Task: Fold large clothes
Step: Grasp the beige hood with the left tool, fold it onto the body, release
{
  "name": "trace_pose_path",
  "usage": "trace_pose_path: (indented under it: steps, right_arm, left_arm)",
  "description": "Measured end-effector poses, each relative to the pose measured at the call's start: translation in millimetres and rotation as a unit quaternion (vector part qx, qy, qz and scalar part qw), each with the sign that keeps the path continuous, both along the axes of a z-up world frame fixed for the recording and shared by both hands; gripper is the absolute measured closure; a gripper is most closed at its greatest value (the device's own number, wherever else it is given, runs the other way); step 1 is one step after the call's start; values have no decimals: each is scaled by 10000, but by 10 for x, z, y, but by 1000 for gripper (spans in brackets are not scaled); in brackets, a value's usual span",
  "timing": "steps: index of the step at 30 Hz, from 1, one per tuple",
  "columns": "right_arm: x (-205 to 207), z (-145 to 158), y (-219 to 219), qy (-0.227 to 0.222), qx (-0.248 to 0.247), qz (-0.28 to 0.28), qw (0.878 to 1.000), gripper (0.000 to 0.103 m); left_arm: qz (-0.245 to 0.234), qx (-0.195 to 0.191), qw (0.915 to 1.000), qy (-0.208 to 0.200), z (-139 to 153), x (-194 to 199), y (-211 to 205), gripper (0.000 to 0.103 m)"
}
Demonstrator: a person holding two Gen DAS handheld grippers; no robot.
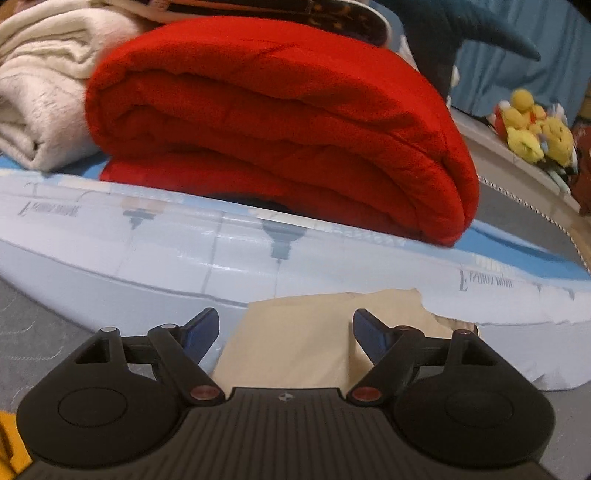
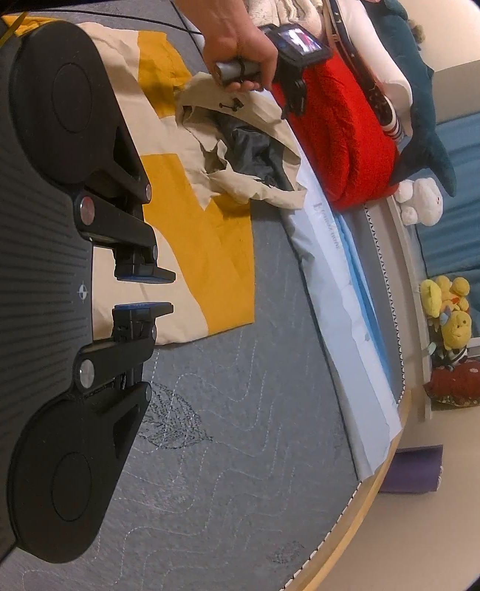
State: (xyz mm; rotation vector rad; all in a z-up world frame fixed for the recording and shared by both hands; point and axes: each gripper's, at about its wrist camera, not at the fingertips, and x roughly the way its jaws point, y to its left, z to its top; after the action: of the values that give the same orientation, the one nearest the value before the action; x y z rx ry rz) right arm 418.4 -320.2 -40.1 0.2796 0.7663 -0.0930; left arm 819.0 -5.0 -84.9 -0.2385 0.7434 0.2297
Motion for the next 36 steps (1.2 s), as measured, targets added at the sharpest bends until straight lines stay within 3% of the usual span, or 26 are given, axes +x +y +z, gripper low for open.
trace_pose_path:
  steps: [3,5,6,7,11,14,16,17,19,20,21,23,24,26,28,30,32,35,36]
  right_arm:
    - [9,-23,17,34,20,15,10000,92]
    - [15,-24,27,46,18,12,10000,92]
    - [17,-20,29,42,16,7,10000,92]
    - [27,-11,25,34,19,11,10000,92]
    - [11,39,19,-46,83,-27,10000,92]
    - [-14,68,21,-96,103,-33,9999,92]
    - [-30,95,14,-141,112,-64,9998,92]
    - [-41,112,10,-179,129,-107,9997,92]
    - [-58,148,8,-277,204,-187,9992,92]
    - [-67,168,6,-336,260,-223,9988,92]
    - [-78,195,5,-420,338,-280,9982,92]
    - [-91,232,13,-565,470,-374,9966,92]
    - [-98,253,18,-646,537,-434,9955,92]
    - [-109,284,32,-775,649,-461,9938,91]
    - [-115,289,87,-876,750,-376,9926,90]
    - [-100,271,147,-900,885,-222,9918,88]
    - [-82,237,214,-853,1000,-101,9913,88]
    - [-42,200,307,-775,1104,88,9908,88]
    - [-27,198,330,-762,1114,136,9908,88]
  left_arm:
    - [-310,74,9994,138,-87,77,-94,20]
    - [-488,443,9975,244,-141,95,-160,55]
    - [-618,531,9962,309,-162,94,-172,97]
    - [-735,499,9954,358,-165,73,-161,100]
    - [-1112,589,9920,-116,116,-320,-171,101]
    - [-1820,567,9793,-680,473,-970,-224,102]
    - [-2515,916,9568,-1136,683,-1635,-278,102]
    - [-2884,1214,9390,-1425,745,-2048,-301,102]
    - [-3753,1861,8894,-1829,691,-2951,-283,102]
    - [-4037,2124,8709,-1827,599,-3289,-258,102]
    - [-4151,2290,8659,-1598,469,-3585,-187,101]
    - [-3826,1905,9015,-677,275,-3954,46,100]
    - [-3592,1607,9182,-461,261,-4087,152,100]
    - [-2925,1036,9497,-431,367,-4352,350,100]
    - [-2367,502,9694,-413,490,-4433,489,99]
    - [-1918,106,9806,-403,585,-4363,544,98]
    - [-1653,-233,9853,-368,631,-4193,556,90]
    - [-1621,-570,9845,-351,662,-3832,479,63]
    - [-1687,-560,9834,-372,660,-3721,420,38]
